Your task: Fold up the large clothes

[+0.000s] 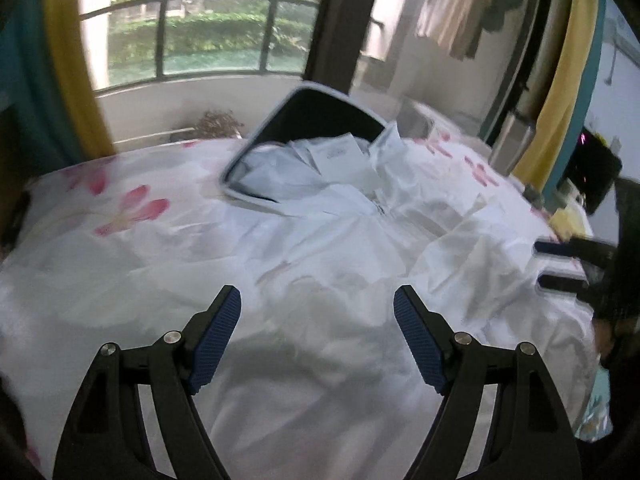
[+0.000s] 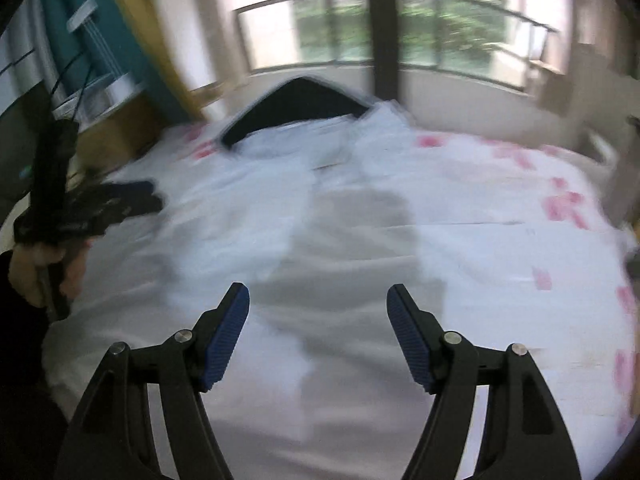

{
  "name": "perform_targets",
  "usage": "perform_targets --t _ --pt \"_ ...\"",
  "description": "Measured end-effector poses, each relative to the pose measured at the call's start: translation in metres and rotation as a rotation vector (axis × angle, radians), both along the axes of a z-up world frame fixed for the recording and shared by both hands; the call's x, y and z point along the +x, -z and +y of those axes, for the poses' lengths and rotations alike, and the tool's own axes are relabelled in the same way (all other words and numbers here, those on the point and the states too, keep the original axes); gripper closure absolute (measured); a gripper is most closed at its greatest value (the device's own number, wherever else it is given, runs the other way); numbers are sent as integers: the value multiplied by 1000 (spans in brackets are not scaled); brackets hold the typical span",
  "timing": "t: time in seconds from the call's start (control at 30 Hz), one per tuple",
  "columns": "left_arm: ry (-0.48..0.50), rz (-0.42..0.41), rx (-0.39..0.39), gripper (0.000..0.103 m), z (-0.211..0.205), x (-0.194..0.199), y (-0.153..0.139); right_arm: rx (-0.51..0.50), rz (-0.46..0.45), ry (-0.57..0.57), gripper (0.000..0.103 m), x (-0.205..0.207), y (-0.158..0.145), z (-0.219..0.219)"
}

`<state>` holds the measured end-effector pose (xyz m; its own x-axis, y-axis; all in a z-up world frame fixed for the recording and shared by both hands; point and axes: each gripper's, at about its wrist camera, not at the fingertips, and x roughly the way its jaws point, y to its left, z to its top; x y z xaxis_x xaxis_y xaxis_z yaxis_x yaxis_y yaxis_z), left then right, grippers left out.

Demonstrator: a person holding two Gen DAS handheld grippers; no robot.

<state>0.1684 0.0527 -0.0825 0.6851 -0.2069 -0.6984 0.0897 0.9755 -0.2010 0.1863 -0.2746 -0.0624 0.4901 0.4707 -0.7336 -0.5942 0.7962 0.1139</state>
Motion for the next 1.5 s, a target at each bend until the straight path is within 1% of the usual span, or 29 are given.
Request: perform_targets --t 0.07,0.1,0.13,0.17,0.2,0.23,0.27,0.33,0.4,0.5,0.6,0.63,0.7,0.73,0.77,0.8,0.83,0.9,1.0,1.07,1.1,1.13,1.2,1.27,1.33,1.4,1.43,1.47,1.5 --pt "38 38 20 22 -8 16 11 2 2 83 31 17 1 -23" --pt "50 59 30 29 -10 21 16 -1 10 118 31 26 2 -33" --pt "67 84 43 42 -13 26 23 -4 19 146 31 32 5 -40" --pt "81 104 56 49 -15 31 28 -4 21 157 31 36 7 -46" --pt "91 118 68 63 -16 33 33 -11 16 161 31 41 7 -51" --pt "95 125 80 70 -16 35 36 -31 -1 167 31 44 10 -53" --pt "97 111 93 73 -15 35 38 -54 -17 176 31 47 12 -56" --pt "83 101 105 93 -9 36 38 -81 -33 219 31 58 16 -67" --pt "42 87 99 96 1 36 36 -85 -39 255 31 68 17 -78" --pt "-30 57 112 96 19 35 29 -99 -50 297 31 86 19 -92" --pt "-72 54 112 96 31 35 23 -55 23 294 31 106 29 -101" --pt "-82 53 111 96 33 34 21 -29 60 283 32 116 35 -103" --pt "-98 59 102 96 37 31 20 -2 103 254 33 124 42 -101" --pt "-98 65 100 96 35 31 20 5 120 233 50 128 46 -97" --pt "-98 70 100 96 34 29 21 -8 125 204 76 130 49 -93" --pt "-96 76 104 96 33 28 22 -45 93 190 90 131 50 -88" --pt "-95 84 106 96 31 26 23 -87 81 173 102 134 51 -84" --pt "-104 91 107 96 30 24 24 -103 67 163 102 136 46 -81" --pt "-123 103 126 96 31 20 26 -139 21 168 102 140 37 -82" --pt "-144 89 140 94 36 14 21 -164 7 161 102 138 35 -79" --pt "-155 73 140 87 39 11 17 -180 2 162 102 137 36 -78" --pt "-165 56 137 74 43 7 12 -190 -2 163 102 135 35 -76" --pt "-200 27 136 59 55 -3 2 -197 4 174 101 133 35 -76" --pt "-245 19 137 58 70 -14 -3 -202 -4 198 101 128 32 -76" --pt "-272 31 141 58 83 -22 -3 -205 -23 218 100 122 27 -74" --pt "-278 39 148 58 90 -27 -2 -201 -41 232 96 116 22 -75" --pt "-274 42 148 58 93 -30 -1 -198 -44 240 87 114 20 -76" --pt "-269 42 147 58 93 -31 -1 -191 -47 249 68 110 17 -77" --pt "-253 43 144 58 92 -33 0 -185 -50 254 57 108 14 -77"
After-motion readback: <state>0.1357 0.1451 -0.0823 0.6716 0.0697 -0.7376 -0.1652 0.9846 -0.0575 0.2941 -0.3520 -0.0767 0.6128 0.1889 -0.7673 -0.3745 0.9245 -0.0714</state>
